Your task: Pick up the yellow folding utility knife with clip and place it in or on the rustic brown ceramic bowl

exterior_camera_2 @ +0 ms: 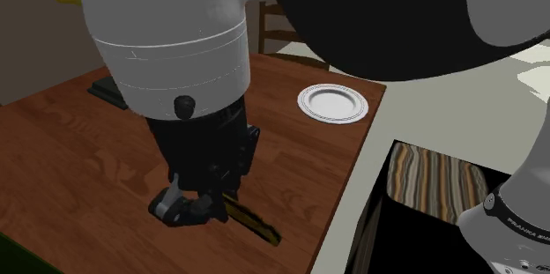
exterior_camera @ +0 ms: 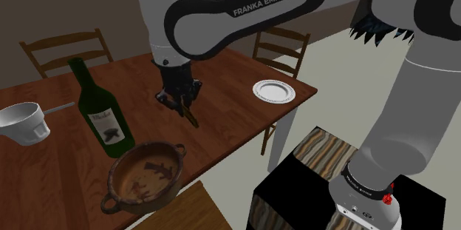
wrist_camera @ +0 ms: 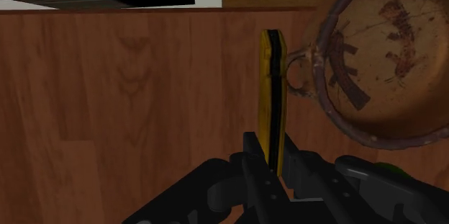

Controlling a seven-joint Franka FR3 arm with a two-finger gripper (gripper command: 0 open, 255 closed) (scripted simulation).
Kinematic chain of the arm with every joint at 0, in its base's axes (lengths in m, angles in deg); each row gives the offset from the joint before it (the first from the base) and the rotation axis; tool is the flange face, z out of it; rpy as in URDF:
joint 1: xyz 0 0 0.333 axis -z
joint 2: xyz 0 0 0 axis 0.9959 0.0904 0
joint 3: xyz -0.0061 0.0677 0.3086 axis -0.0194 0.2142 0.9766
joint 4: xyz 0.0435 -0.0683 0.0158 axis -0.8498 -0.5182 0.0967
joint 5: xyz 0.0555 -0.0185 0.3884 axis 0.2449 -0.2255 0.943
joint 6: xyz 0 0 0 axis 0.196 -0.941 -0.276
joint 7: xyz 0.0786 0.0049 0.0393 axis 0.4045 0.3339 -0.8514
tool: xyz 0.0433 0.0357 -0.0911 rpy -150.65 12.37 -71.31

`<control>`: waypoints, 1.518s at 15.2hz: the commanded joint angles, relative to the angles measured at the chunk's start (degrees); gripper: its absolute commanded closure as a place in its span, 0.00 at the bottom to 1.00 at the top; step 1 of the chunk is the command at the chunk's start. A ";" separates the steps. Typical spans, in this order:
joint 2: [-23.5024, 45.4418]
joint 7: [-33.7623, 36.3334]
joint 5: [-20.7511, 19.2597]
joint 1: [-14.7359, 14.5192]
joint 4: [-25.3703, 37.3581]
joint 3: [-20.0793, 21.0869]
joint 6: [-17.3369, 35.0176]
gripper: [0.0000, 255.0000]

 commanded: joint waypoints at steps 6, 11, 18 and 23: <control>10.62 11.60 -6.86 -9.26 11.72 2.09 -3.95 1.00; 14.87 15.05 -9.44 -12.97 14.81 1.82 -3.73 1.00; 15.99 15.82 -10.42 -12.82 10.83 1.30 1.07 1.00; 16.74 16.25 -11.03 -12.87 9.20 0.97 3.27 1.00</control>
